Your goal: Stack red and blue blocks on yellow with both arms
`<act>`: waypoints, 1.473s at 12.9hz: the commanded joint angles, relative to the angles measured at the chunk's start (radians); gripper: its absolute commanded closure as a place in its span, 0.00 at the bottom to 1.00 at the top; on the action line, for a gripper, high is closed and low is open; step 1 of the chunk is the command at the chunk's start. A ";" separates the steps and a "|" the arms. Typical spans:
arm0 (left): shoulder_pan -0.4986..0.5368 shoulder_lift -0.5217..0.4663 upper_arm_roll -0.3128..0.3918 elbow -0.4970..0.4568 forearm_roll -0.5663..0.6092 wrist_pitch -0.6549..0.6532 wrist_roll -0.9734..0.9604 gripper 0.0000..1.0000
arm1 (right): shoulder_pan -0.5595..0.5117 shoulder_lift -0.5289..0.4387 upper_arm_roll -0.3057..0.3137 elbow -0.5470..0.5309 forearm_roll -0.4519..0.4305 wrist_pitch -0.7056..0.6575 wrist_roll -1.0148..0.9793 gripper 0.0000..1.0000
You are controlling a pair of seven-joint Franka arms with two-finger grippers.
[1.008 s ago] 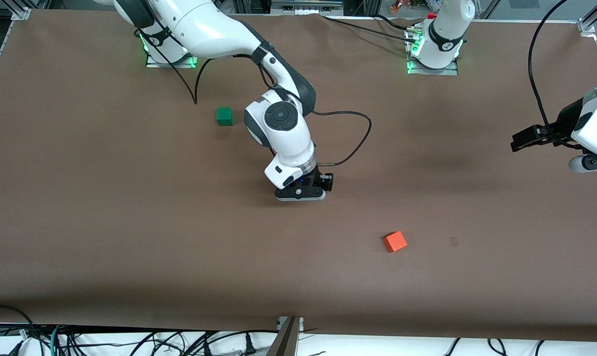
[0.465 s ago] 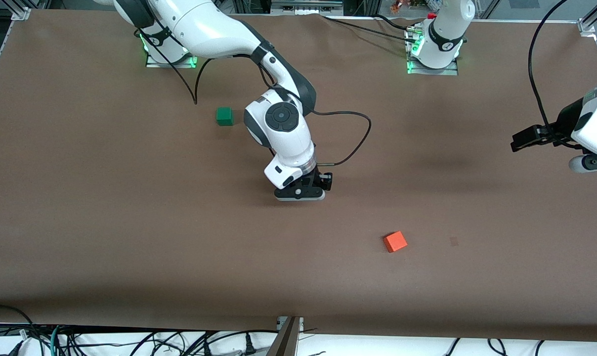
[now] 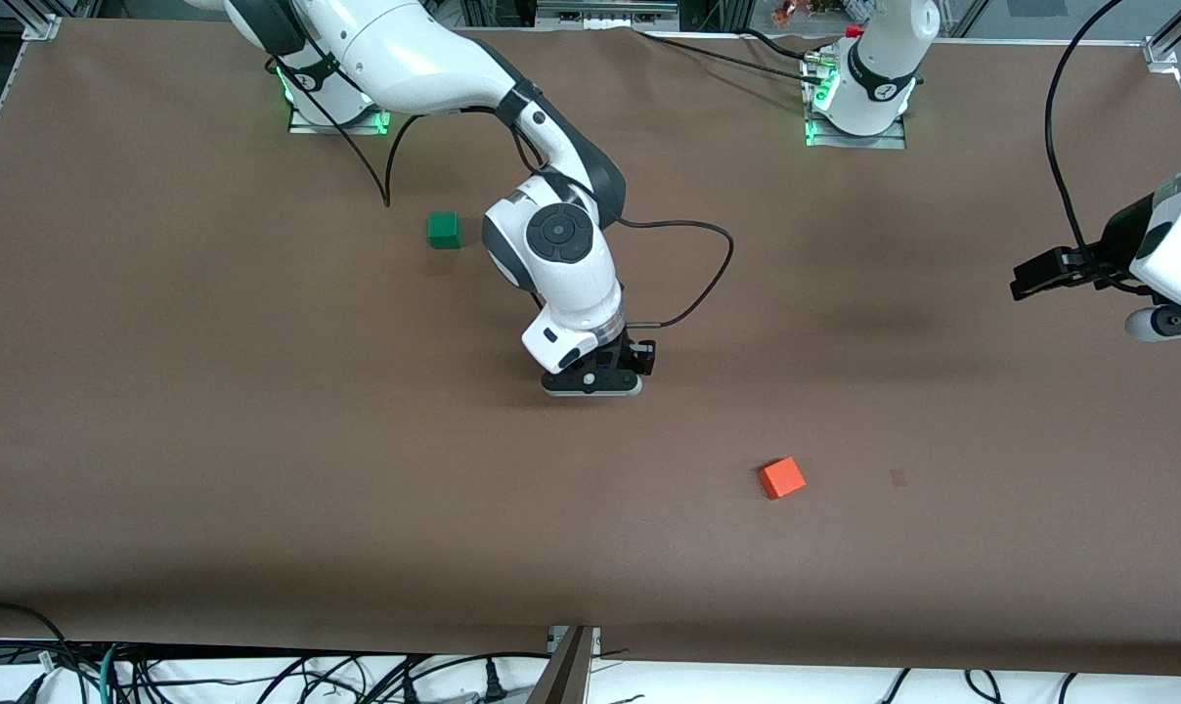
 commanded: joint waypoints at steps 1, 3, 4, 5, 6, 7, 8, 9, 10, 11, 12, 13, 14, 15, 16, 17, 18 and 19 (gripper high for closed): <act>0.007 -0.006 0.001 0.006 -0.025 0.002 0.026 0.00 | 0.003 0.012 0.000 0.019 -0.017 -0.014 0.016 0.28; 0.007 -0.006 0.001 0.006 -0.025 0.002 0.026 0.00 | 0.005 0.010 0.000 0.019 -0.017 -0.019 0.016 0.04; 0.007 -0.006 0.001 0.006 -0.025 0.002 0.026 0.00 | 0.005 0.009 0.000 0.021 -0.018 -0.020 0.016 0.00; 0.009 -0.006 0.003 0.006 -0.025 0.002 0.026 0.00 | 0.006 0.006 -0.001 0.019 -0.021 -0.022 0.016 0.00; 0.009 -0.006 0.003 0.006 -0.025 0.002 0.026 0.00 | 0.011 0.004 -0.001 0.019 -0.026 -0.023 0.016 0.00; 0.009 -0.006 0.003 0.006 -0.025 0.002 0.026 0.00 | 0.014 0.003 -0.007 0.021 -0.031 -0.036 0.015 0.00; 0.009 -0.006 0.003 0.006 -0.025 0.002 0.026 0.00 | 0.014 0.001 -0.010 0.021 -0.031 -0.059 0.016 0.00; 0.009 -0.006 0.003 0.006 -0.025 0.002 0.026 0.00 | 0.014 -0.014 -0.010 0.021 -0.031 -0.074 0.015 0.00; 0.009 -0.006 0.003 0.006 -0.025 0.002 0.026 0.00 | 0.014 -0.032 -0.010 0.021 -0.031 -0.098 0.013 0.00; 0.009 -0.006 0.004 0.006 -0.025 0.002 0.026 0.00 | 0.011 -0.048 -0.010 0.021 -0.031 -0.128 0.010 0.00; 0.009 -0.006 0.004 0.006 -0.025 0.002 0.026 0.00 | 0.007 -0.071 -0.010 0.021 -0.029 -0.155 0.007 0.00; 0.009 -0.006 0.004 0.006 -0.025 0.002 0.026 0.00 | 0.003 -0.095 -0.010 0.021 -0.029 -0.178 -0.001 0.00; 0.009 -0.006 0.004 0.006 -0.025 0.002 0.026 0.00 | 0.000 -0.115 -0.010 0.021 -0.029 -0.201 -0.005 0.00; 0.009 -0.006 0.004 0.006 -0.025 0.002 0.026 0.00 | -0.010 -0.131 -0.010 0.021 -0.028 -0.226 -0.005 0.00; 0.009 -0.006 0.004 0.006 -0.025 0.002 0.026 0.00 | -0.016 -0.160 -0.010 0.019 -0.027 -0.250 -0.013 0.00; 0.009 -0.006 0.004 0.006 -0.025 0.002 0.026 0.00 | -0.036 -0.184 -0.009 0.019 -0.023 -0.270 -0.025 0.00; 0.009 -0.006 0.004 0.006 -0.025 0.002 0.026 0.00 | -0.061 -0.209 -0.009 0.019 -0.017 -0.296 -0.042 0.00; 0.009 -0.006 0.004 0.006 -0.025 0.002 0.026 0.00 | -0.090 -0.226 -0.007 0.019 -0.015 -0.338 -0.078 0.00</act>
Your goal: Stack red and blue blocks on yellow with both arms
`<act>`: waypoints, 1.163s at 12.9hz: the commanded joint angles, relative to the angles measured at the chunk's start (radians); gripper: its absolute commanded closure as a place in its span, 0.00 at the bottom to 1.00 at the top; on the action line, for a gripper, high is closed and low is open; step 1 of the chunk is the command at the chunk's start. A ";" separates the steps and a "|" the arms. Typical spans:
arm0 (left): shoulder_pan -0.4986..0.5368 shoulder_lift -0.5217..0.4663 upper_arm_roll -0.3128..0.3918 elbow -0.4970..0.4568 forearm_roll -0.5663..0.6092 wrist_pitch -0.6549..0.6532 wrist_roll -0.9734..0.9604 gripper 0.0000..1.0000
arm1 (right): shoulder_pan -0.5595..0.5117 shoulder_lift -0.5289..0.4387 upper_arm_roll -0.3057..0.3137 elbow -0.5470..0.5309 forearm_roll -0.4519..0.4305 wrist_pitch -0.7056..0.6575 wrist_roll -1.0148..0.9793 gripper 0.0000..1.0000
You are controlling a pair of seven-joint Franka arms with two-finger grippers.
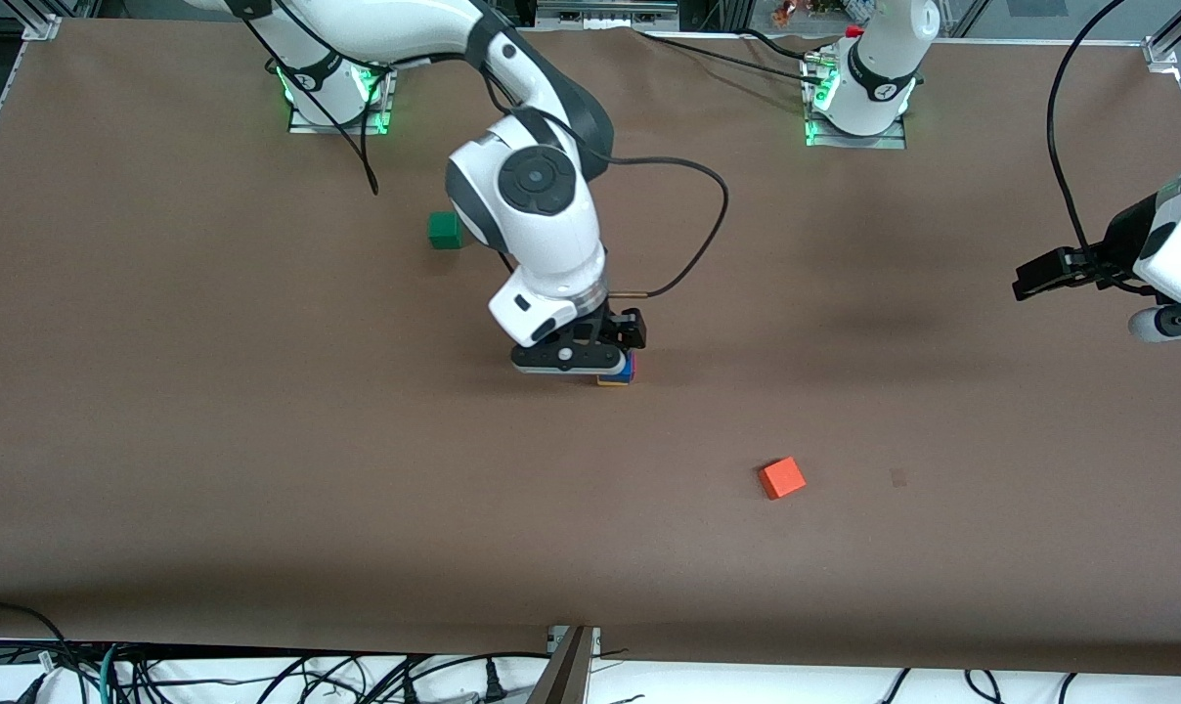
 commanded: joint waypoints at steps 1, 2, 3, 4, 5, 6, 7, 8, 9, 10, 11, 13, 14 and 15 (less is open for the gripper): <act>0.004 -0.006 0.003 0.006 -0.025 0.002 0.026 0.00 | -0.061 -0.071 0.010 -0.014 -0.001 -0.099 -0.093 0.00; 0.004 -0.006 0.005 0.006 -0.025 0.002 0.026 0.00 | -0.074 -0.096 0.010 -0.014 0.002 -0.123 -0.108 0.00; 0.005 -0.006 0.006 0.006 -0.025 0.002 0.026 0.00 | -0.076 -0.114 0.008 -0.016 -0.001 -0.145 -0.109 0.00; 0.005 -0.006 0.006 0.008 -0.025 0.002 0.026 0.00 | -0.084 -0.146 0.007 -0.022 -0.001 -0.186 -0.109 0.00; 0.004 -0.006 0.006 0.008 -0.025 0.002 0.024 0.00 | -0.091 -0.183 -0.012 -0.036 0.000 -0.253 -0.129 0.00; 0.004 -0.006 0.006 0.009 -0.025 0.002 0.024 0.00 | -0.099 -0.229 -0.031 -0.072 0.009 -0.291 -0.178 0.00; 0.005 0.000 0.006 0.011 -0.025 0.002 0.024 0.00 | -0.104 -0.295 -0.054 -0.141 0.037 -0.291 -0.192 0.00; 0.005 0.006 0.006 0.025 -0.025 0.000 0.023 0.00 | -0.104 -0.345 -0.093 -0.195 0.061 -0.291 -0.210 0.00; 0.005 0.008 0.006 0.028 -0.025 0.000 0.023 0.00 | -0.104 -0.382 -0.116 -0.226 0.066 -0.302 -0.244 0.00; 0.005 0.010 0.006 0.028 -0.025 0.000 0.023 0.00 | -0.104 -0.415 -0.143 -0.256 0.066 -0.306 -0.281 0.00; 0.005 0.010 0.006 0.028 -0.025 0.000 0.023 0.00 | -0.104 -0.444 -0.176 -0.289 0.068 -0.306 -0.337 0.00; 0.005 0.010 0.006 0.029 -0.027 0.000 0.023 0.00 | -0.104 -0.459 -0.252 -0.319 0.113 -0.306 -0.446 0.00; 0.005 0.010 0.006 0.029 -0.027 0.000 0.023 0.00 | -0.104 -0.462 -0.281 -0.338 0.147 -0.309 -0.482 0.00; 0.005 0.010 0.006 0.029 -0.027 0.000 0.023 0.00 | -0.104 -0.478 -0.291 -0.367 0.147 -0.299 -0.494 0.00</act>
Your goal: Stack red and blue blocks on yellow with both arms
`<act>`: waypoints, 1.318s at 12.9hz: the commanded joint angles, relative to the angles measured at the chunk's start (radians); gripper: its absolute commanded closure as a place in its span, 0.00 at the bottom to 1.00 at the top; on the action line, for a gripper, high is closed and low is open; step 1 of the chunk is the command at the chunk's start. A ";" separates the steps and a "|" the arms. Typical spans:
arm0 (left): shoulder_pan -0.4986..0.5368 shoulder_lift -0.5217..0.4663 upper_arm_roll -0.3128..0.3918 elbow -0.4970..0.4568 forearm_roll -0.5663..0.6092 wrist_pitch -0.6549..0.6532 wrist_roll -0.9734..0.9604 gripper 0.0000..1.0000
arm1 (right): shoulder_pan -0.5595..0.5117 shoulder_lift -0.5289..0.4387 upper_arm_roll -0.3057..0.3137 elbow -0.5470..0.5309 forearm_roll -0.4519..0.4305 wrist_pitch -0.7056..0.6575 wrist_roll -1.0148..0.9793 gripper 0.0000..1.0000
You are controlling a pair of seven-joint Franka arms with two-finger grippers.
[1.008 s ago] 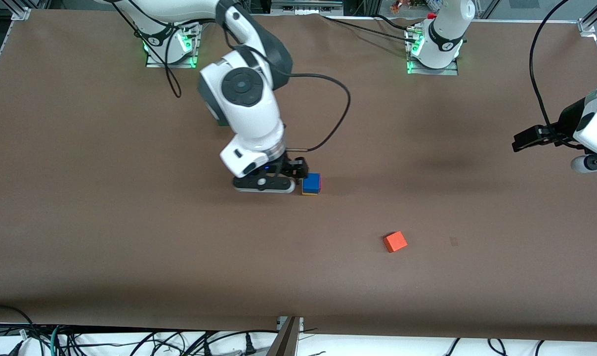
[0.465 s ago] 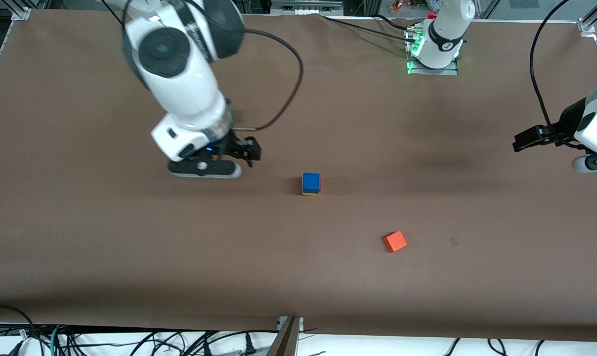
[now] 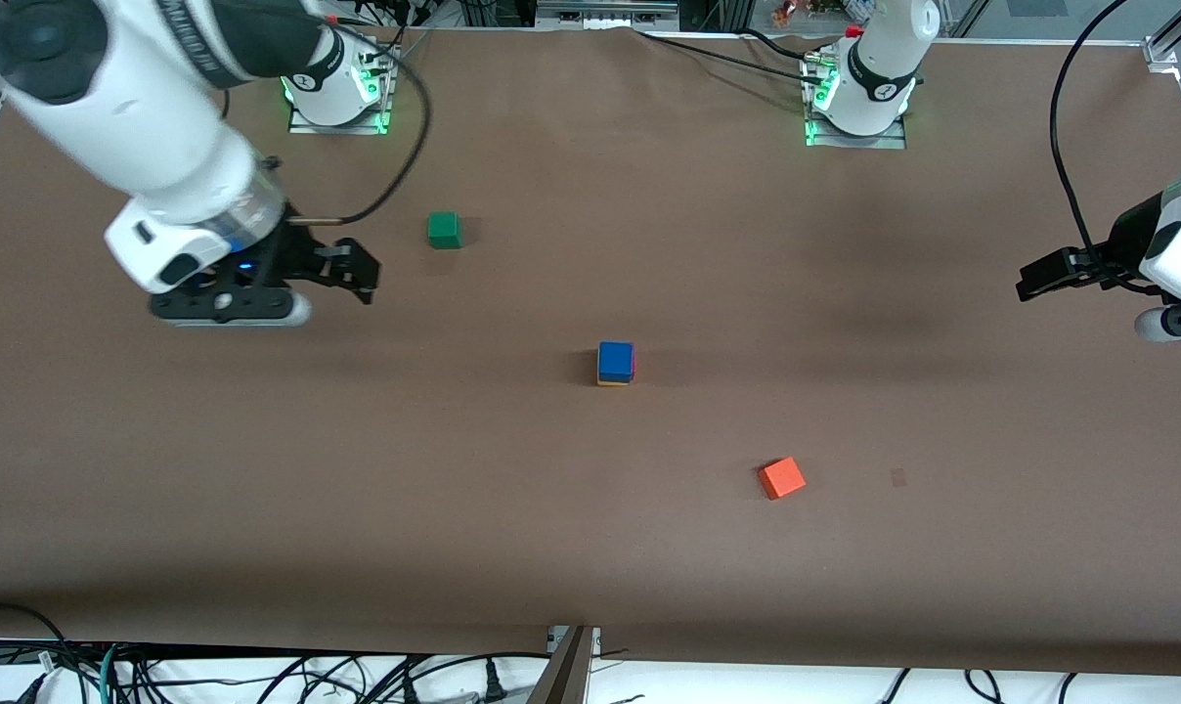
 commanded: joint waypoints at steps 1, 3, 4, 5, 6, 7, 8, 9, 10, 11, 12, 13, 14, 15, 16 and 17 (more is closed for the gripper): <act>0.006 0.010 0.003 0.025 -0.026 -0.001 0.023 0.00 | 0.007 -0.057 -0.031 -0.115 0.031 0.025 -0.055 0.00; 0.004 0.011 0.003 0.026 -0.026 -0.001 0.023 0.00 | 0.008 -0.124 -0.042 -0.228 0.017 0.075 -0.078 0.00; 0.006 0.014 0.003 0.026 -0.026 -0.001 0.023 0.00 | 0.007 -0.153 -0.043 -0.276 0.009 0.101 -0.095 0.00; 0.006 0.013 0.003 0.026 -0.026 -0.001 0.023 0.00 | 0.007 -0.161 -0.051 -0.290 -0.003 0.109 -0.116 0.00; 0.006 0.014 0.003 0.026 -0.026 -0.001 0.023 0.00 | 0.007 -0.158 -0.055 -0.289 -0.018 0.111 -0.126 0.00; 0.004 0.014 0.003 0.028 -0.026 -0.001 0.021 0.00 | 0.007 -0.155 -0.057 -0.287 -0.031 0.111 -0.138 0.00; 0.004 0.013 0.003 0.028 -0.026 -0.003 0.021 0.00 | 0.004 -0.155 -0.059 -0.295 -0.032 0.112 -0.141 0.00; 0.004 0.013 0.003 0.028 -0.026 -0.003 0.021 0.00 | 0.000 -0.153 -0.062 -0.298 -0.032 0.117 -0.143 0.00; 0.004 0.014 0.003 0.028 -0.026 -0.003 0.021 0.00 | -0.015 -0.155 -0.066 -0.310 -0.032 0.118 -0.153 0.00; 0.004 0.014 0.003 0.031 -0.026 -0.003 0.021 0.00 | -0.021 -0.155 -0.066 -0.325 -0.032 0.133 -0.170 0.00; 0.004 0.014 0.003 0.031 -0.026 -0.003 0.021 0.00 | -0.032 -0.155 -0.066 -0.348 -0.034 0.158 -0.182 0.00; 0.004 0.014 0.003 0.031 -0.026 -0.003 0.021 0.00 | -0.044 -0.164 -0.066 -0.385 -0.034 0.184 -0.208 0.00; 0.004 0.014 0.003 0.031 -0.026 -0.003 0.021 0.00 | -0.044 -0.182 -0.066 -0.429 -0.035 0.224 -0.230 0.00; 0.006 0.014 0.003 0.031 -0.026 -0.003 0.021 0.00 | -0.046 -0.190 -0.065 -0.468 -0.037 0.250 -0.236 0.00; 0.004 0.014 0.003 0.031 -0.026 -0.003 0.021 0.00 | -0.061 -0.195 -0.059 -0.477 -0.038 0.255 -0.238 0.00; 0.004 0.014 0.003 0.031 -0.026 -0.003 0.021 0.00 | -0.096 -0.195 -0.024 -0.467 -0.040 0.243 -0.254 0.00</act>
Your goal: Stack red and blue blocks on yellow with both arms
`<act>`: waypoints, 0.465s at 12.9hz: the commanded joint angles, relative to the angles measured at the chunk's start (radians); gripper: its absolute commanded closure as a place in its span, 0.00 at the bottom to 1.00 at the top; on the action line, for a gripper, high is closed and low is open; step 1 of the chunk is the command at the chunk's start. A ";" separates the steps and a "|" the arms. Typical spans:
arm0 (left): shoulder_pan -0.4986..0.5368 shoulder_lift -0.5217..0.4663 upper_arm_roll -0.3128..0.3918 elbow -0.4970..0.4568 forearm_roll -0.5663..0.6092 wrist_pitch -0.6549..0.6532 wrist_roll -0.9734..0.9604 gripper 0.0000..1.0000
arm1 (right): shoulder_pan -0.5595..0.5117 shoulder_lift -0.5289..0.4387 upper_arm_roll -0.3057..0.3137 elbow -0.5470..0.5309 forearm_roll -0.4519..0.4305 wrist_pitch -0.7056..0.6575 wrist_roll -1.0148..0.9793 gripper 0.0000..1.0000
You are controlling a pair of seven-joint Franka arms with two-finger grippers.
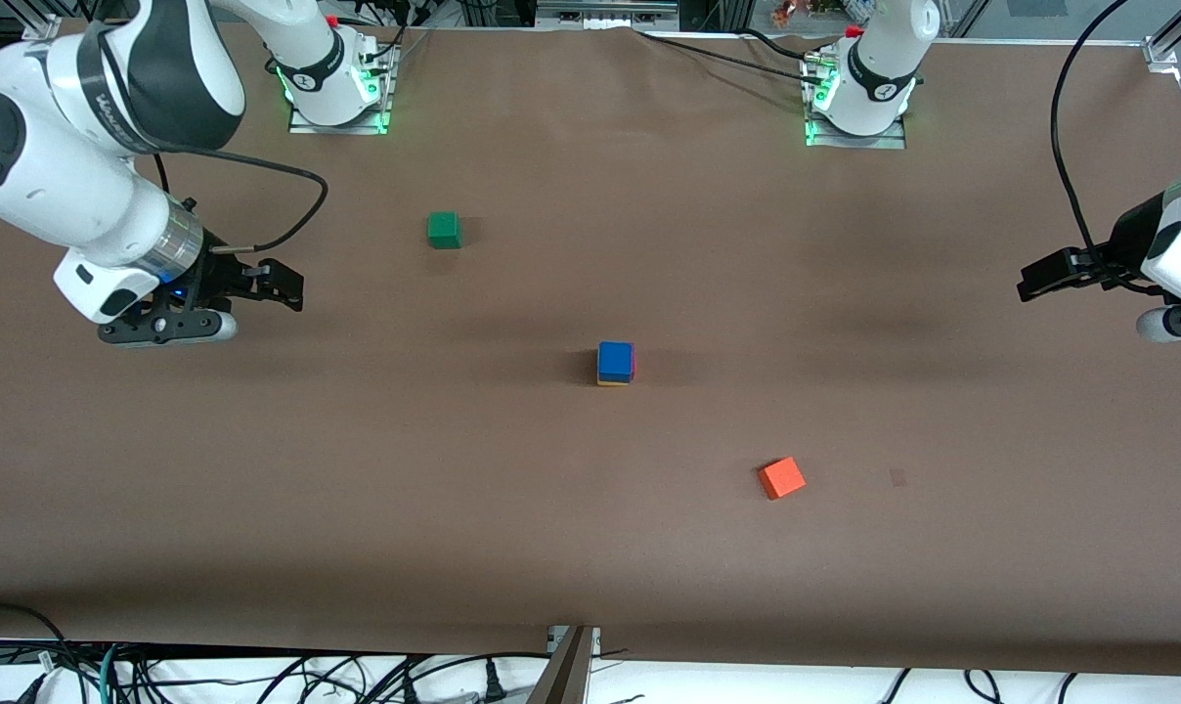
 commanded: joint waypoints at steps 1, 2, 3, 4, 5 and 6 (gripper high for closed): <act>0.004 0.013 0.003 0.029 -0.026 -0.003 0.021 0.00 | -0.078 -0.063 0.087 -0.029 -0.016 -0.005 -0.050 0.00; 0.004 0.013 0.003 0.029 -0.026 -0.003 0.021 0.00 | -0.120 -0.068 0.125 -0.012 -0.016 -0.055 -0.042 0.00; 0.004 0.013 0.003 0.029 -0.026 -0.003 0.021 0.00 | -0.163 -0.071 0.161 -0.002 -0.017 -0.092 -0.044 0.00; 0.004 0.013 0.003 0.029 -0.026 -0.003 0.021 0.00 | -0.205 -0.071 0.193 0.006 -0.017 -0.103 -0.052 0.00; 0.004 0.013 0.003 0.029 -0.026 -0.003 0.021 0.00 | -0.226 -0.066 0.216 0.026 -0.019 -0.105 -0.055 0.00; 0.004 0.013 0.003 0.029 -0.028 -0.003 0.021 0.00 | -0.224 -0.060 0.216 0.044 -0.022 -0.105 -0.053 0.00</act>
